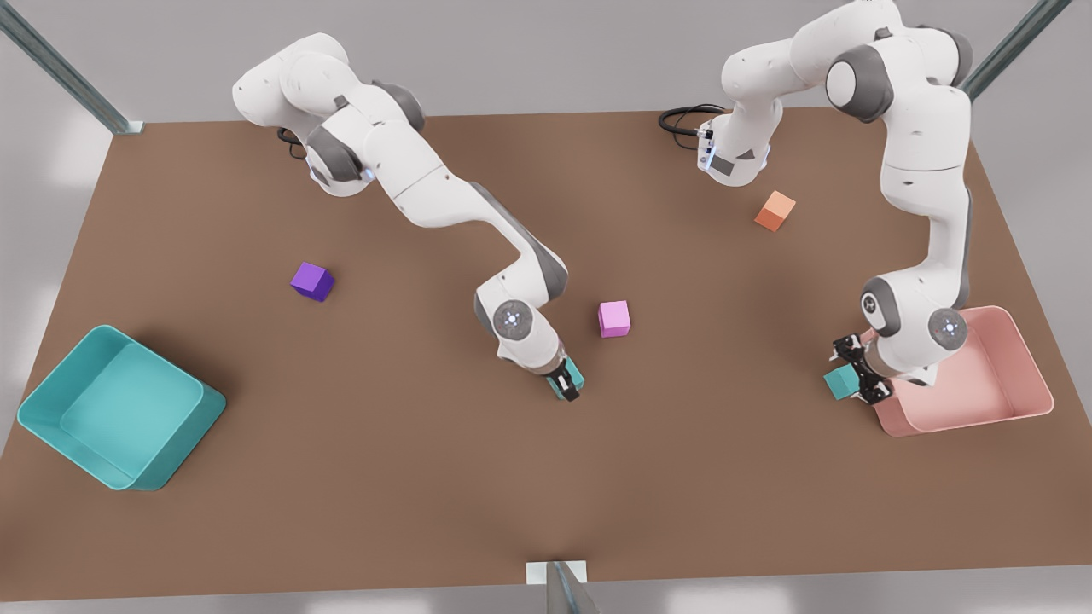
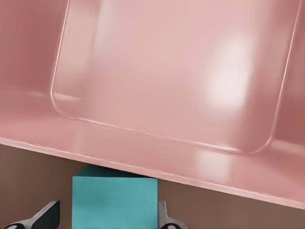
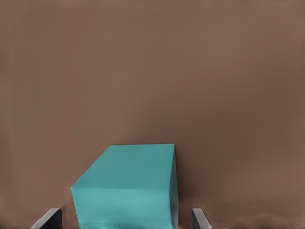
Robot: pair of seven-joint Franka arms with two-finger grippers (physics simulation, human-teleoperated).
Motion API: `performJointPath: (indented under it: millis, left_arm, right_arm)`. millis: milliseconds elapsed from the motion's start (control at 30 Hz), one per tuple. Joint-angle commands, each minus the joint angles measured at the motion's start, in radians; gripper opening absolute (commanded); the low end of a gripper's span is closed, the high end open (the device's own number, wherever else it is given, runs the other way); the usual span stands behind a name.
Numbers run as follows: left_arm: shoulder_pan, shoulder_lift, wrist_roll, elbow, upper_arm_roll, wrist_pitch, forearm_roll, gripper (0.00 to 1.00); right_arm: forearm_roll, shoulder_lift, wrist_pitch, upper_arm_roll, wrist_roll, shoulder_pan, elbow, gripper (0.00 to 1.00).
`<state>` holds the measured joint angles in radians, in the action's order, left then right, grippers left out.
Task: Stack the two blue cubes on top of each other
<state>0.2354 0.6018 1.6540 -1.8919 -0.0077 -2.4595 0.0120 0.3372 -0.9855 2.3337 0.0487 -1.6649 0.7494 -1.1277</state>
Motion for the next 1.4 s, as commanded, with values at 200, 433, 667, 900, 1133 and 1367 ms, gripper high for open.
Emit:
performJointPath:
  millis: [200,433,667,900,1133,1367]
  left_arm:
    - [-0.005,-0.007,0.101,0.000,-0.018,-0.013,0.005,0.37]
    - [-0.660,-0.059,0.109,0.253,-0.155,0.256,-0.095,0.40]
    - [-0.828,0.251,0.104,0.683,-0.153,0.399,-0.112,0.43]
    - [-0.826,0.265,0.099,0.680,-0.164,0.479,-0.093,0.43]
    - [-0.803,0.296,0.102,0.725,-0.163,0.479,-0.096,0.43]
    - [-0.800,0.309,0.099,0.771,-0.163,0.435,-0.096,0.43]
  right_arm:
    - [-0.208,0.513,-0.850,0.013,0.246,-0.277,-0.011,1.00]
    - [-0.397,0.935,-0.721,-0.138,1.688,-0.622,-0.359,1.00]
    - [-0.402,0.860,-0.746,-0.148,1.591,-0.595,-0.342,1.00]
    - [-0.406,0.854,-0.810,-0.150,1.600,-0.575,-0.317,1.00]
    - [-0.403,0.846,-0.817,-0.151,1.600,-0.565,-0.316,1.00]
    - [-0.405,0.818,-0.817,-0.150,1.600,-0.544,-0.314,1.00]
